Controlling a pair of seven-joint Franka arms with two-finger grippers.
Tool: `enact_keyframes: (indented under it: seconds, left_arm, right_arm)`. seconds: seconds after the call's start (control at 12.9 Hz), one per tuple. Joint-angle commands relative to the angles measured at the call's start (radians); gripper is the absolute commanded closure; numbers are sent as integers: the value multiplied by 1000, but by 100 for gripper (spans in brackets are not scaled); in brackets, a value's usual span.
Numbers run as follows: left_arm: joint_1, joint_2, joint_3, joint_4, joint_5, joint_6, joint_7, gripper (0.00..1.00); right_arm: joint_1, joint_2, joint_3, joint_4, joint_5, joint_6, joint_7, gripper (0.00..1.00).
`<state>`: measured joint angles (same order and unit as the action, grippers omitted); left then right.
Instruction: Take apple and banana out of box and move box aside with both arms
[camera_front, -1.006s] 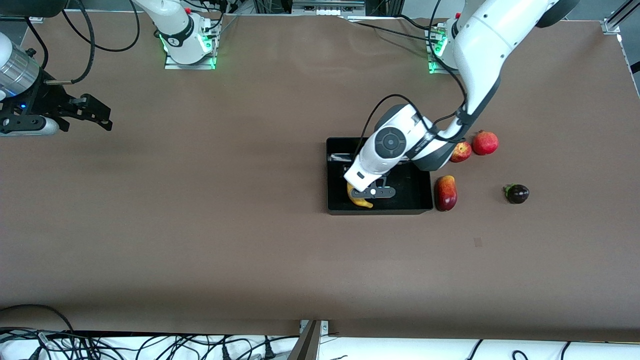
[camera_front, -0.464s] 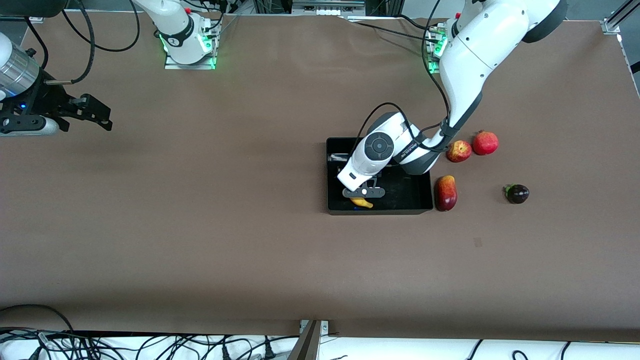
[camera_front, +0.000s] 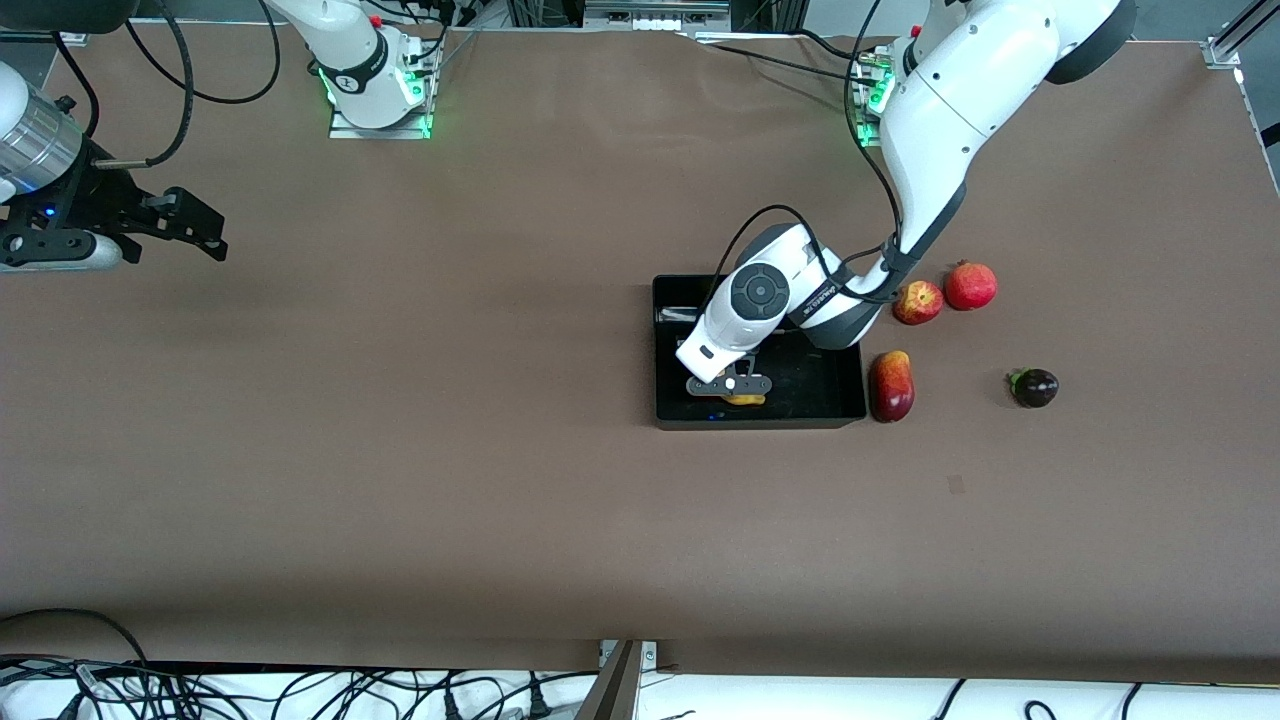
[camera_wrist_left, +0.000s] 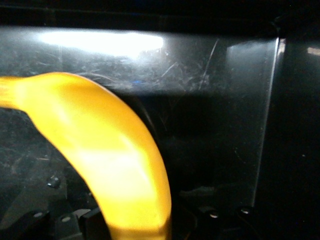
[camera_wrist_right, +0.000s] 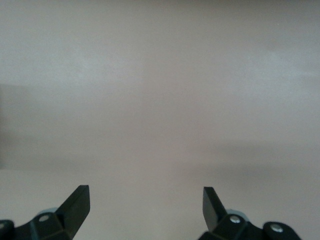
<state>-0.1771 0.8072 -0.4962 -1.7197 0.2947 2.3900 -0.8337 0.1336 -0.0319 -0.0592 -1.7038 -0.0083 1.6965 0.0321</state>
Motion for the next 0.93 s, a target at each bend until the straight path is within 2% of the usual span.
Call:
enact_keyframes:
  seconds: [0.0,0.23,0.46,0.85]
  left_arm:
    - [-1,-13,13,-31,27,5,-19,100]
    - [17,-67,10,-18,26,-35,-15,100]
    - [54,-207,7,9,23,-242,36,100]
    - [155,-308,4,61,14,-460,256,100]
  right_arm:
    - [6,0,13,29,4,-12,2,0]
    - [47,4,13,52,2,-8,2,0]
    - [52,6,13,50,5,-3,3,0]
    - [96,53,13,64,20,11,-12,0]
